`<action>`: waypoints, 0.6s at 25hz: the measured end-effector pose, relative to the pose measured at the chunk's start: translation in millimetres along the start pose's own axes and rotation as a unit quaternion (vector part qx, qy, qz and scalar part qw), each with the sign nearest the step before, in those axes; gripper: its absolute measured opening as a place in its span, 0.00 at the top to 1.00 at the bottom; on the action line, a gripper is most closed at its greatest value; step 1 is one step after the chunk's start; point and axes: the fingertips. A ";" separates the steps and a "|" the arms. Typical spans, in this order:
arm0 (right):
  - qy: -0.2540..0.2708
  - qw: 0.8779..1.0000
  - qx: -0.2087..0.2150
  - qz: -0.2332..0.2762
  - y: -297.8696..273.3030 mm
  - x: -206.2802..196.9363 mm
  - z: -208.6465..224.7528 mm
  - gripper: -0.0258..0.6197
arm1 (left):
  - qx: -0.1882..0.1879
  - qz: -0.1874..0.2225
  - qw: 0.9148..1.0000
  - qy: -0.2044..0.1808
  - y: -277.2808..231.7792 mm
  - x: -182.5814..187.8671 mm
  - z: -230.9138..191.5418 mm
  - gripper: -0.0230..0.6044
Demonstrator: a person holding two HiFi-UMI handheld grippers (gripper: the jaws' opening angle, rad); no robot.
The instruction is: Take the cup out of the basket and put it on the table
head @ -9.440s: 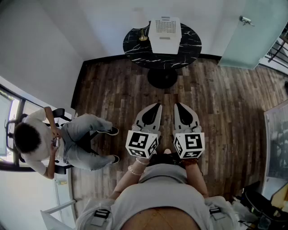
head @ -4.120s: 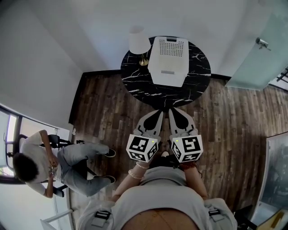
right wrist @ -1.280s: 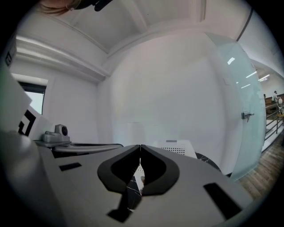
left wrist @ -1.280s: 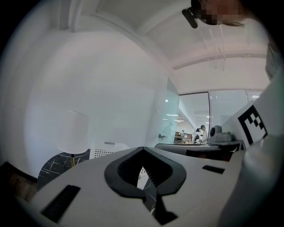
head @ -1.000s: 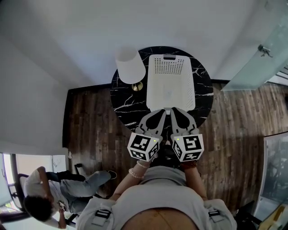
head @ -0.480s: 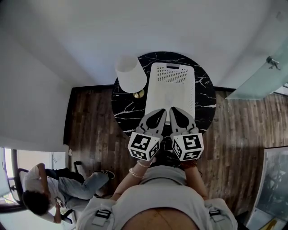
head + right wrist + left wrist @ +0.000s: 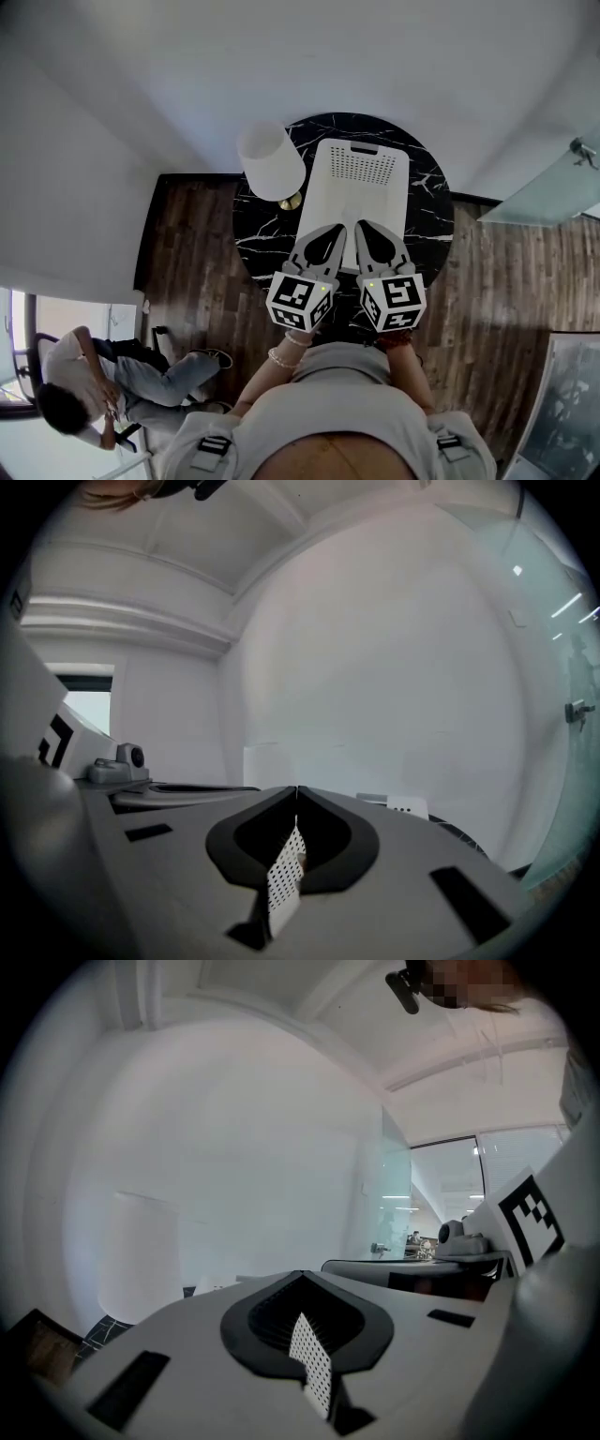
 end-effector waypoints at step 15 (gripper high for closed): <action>-0.016 1.000 -0.006 -0.004 -11.9 -2.4 30.8 0.94 | 0.012 -0.014 1.000 -0.005 -25.5 -5.0 -10.2 0.95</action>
Point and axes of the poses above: the fingertips, and each gripper's own axes: y backward along the fingers, z to its right, x out of its top, and after that the axes turned 5 degrees about z, right-handed
